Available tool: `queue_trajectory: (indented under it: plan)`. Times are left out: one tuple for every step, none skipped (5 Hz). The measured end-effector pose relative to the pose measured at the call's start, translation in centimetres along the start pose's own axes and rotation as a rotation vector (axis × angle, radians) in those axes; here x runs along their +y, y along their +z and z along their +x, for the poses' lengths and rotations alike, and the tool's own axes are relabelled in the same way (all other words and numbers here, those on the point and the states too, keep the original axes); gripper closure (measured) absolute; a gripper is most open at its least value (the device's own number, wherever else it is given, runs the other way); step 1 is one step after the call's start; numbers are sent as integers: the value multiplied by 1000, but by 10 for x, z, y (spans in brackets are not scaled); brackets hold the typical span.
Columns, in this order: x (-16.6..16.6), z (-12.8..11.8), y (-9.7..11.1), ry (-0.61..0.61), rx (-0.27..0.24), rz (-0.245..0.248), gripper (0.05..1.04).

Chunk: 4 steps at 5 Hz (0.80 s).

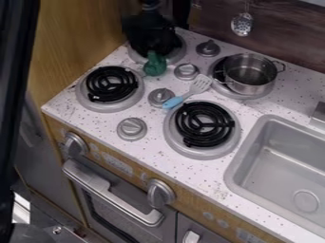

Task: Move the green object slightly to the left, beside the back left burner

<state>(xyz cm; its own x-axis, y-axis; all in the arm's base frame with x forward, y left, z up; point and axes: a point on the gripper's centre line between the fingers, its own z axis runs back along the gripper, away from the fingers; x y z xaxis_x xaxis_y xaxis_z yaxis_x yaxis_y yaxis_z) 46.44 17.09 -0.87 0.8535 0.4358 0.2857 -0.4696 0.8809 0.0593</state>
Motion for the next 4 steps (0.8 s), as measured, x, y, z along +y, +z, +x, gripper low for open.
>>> queue_trajectory:
  plan:
    - [1,-5,-3,-3,39,15,87]
    - [-3,-9,-7,1,39,-3,115]
    - [-5,-12,-8,-12,47,2,387]
    - [-6,-9,-8,-11,31,6,689]
